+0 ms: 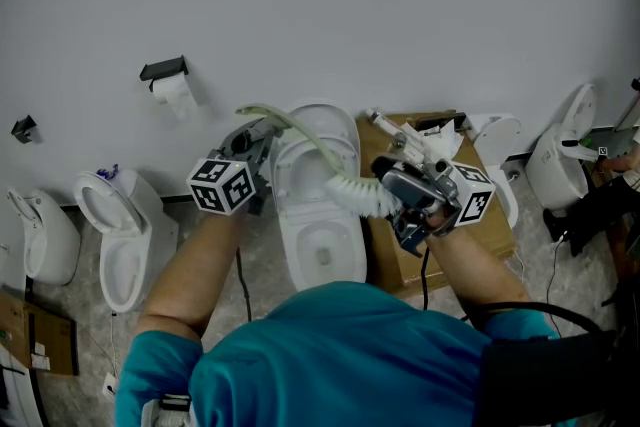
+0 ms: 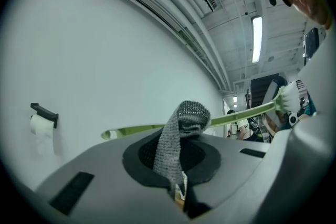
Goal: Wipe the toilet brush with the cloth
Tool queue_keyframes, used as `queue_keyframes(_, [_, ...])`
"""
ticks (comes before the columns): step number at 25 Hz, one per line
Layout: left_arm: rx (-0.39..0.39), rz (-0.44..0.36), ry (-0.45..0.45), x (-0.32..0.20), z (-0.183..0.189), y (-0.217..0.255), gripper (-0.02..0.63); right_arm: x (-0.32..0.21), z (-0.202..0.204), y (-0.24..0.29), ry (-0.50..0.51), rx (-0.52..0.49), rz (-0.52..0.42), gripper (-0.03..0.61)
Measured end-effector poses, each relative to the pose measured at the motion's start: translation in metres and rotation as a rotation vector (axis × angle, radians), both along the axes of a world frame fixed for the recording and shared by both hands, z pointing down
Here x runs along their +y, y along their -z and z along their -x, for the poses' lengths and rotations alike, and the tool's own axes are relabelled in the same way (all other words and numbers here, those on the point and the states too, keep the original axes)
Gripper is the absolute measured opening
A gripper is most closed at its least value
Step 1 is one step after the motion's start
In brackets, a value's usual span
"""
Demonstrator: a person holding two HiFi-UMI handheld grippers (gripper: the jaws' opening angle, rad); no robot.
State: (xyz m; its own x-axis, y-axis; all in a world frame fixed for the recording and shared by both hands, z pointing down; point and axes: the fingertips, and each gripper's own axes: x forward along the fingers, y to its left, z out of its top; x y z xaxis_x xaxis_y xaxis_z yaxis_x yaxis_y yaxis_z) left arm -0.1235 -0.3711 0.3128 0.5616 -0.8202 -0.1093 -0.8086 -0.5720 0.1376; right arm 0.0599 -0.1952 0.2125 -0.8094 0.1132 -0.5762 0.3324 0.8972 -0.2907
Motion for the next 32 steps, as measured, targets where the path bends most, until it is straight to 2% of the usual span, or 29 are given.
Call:
queue_keyframes(19, [-0.042,-0.008,0.188,-0.023,0.065,-0.016,0.021,0.004,-0.002,0.006,0.032,-0.031,-0.001,0.074])
queue_keyframes(24, [-0.049,-0.002,0.256,-0.03,0.096,-0.021,0.02,0.004,-0.003,0.005,0.03,-0.032,-0.004,0.074])
queue_keyframes(28, [-0.044,0.009,0.298,-0.023,0.125,-0.026,0.02,-0.001,-0.006,-0.002,-0.021,-0.02,0.005,0.074])
queue_keyframes(32, [-0.026,0.075,0.238,0.006,0.117,-0.047,0.02,-0.02,-0.025,-0.018,-0.157,0.048,0.037,0.074])
